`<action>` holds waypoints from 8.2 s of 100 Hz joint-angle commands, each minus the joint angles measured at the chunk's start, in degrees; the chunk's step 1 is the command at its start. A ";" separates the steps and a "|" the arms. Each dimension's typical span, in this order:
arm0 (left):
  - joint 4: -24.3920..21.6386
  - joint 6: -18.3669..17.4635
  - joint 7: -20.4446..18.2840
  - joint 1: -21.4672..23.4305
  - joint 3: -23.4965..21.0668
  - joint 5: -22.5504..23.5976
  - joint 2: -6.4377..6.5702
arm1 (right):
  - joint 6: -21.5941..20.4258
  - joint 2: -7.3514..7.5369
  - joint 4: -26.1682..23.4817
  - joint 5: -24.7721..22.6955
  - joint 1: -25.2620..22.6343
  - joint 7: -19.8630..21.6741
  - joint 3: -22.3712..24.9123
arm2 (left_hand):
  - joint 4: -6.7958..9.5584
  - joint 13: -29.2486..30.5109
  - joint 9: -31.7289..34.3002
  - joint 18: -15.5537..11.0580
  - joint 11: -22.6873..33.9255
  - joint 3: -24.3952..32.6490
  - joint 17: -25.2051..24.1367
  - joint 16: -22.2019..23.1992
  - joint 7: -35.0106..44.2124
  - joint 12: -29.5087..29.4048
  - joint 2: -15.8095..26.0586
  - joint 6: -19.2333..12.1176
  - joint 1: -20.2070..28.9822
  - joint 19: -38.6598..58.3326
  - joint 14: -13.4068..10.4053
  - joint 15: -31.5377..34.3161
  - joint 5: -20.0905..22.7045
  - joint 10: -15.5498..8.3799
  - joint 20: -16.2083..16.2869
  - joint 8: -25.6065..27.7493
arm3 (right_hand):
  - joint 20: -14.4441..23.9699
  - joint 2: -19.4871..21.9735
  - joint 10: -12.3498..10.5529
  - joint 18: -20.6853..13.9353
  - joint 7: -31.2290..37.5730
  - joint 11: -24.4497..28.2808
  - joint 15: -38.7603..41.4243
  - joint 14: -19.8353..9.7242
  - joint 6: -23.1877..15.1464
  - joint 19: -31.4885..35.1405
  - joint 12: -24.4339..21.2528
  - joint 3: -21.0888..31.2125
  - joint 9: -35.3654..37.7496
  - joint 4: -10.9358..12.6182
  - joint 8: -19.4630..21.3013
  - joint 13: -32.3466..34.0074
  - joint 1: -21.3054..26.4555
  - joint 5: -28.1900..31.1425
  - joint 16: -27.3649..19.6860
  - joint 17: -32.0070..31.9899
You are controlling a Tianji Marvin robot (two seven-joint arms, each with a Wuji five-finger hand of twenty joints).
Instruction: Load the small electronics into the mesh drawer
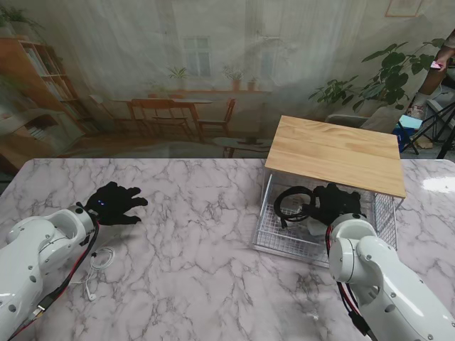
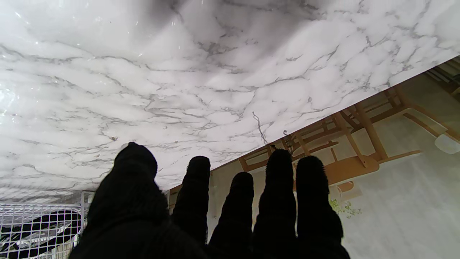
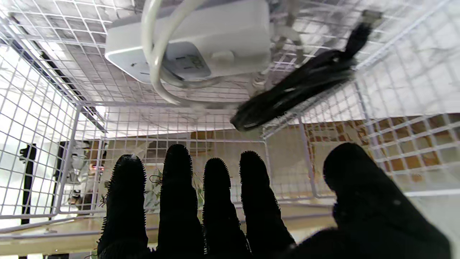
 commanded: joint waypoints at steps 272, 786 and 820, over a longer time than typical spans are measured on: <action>8.05 1.95 18.05 13.33 -3.67 10.76 2.84 | -5.07 -1.67 -8.37 5.92 -9.15 -9.92 3.76 | -0.30 9.08 10.40 -7.56 13.81 14.60 10.76 7.74 48.17 8.65 -18.81 -5.45 13.54 8.51 -4.01 9.02 -4.60 -4.01 1.85 29.27 | -0.07 1.02 0.05 1.10 3.26 -0.12 -4.35 0.47 -2.53 -2.02 -0.18 0.31 0.05 1.69 0.52 -0.43 -0.03 -0.29 -0.86 -1.50; -5.48 2.43 3.66 -22.22 25.23 -27.57 -6.90 | 6.43 -5.50 -5.77 30.98 11.58 -12.76 -17.42 | 1.23 33.29 35.58 -10.36 9.56 31.60 31.15 19.54 57.81 37.46 -23.13 -5.65 13.11 23.82 -6.84 24.65 3.14 -5.14 6.14 42.37 | 20.69 -11.74 3.68 5.72 14.29 1.57 23.96 0.63 3.85 19.61 5.33 10.30 -9.14 -0.69 13.43 -1.19 -22.07 -7.66 16.08 1.42; -7.05 1.37 3.05 -20.69 24.74 -27.64 -6.67 | 9.40 -7.02 -3.36 34.81 14.22 -15.00 -19.29 | 1.32 33.32 35.62 -10.28 9.54 31.77 31.17 19.58 57.69 37.42 -23.18 -5.61 13.01 23.93 -6.85 24.72 3.18 -5.10 6.24 42.55 | 20.64 2.29 2.92 4.08 40.03 7.00 27.73 -1.69 -2.40 20.26 7.75 -4.45 -9.43 2.60 22.13 -2.70 5.33 -5.94 17.01 0.72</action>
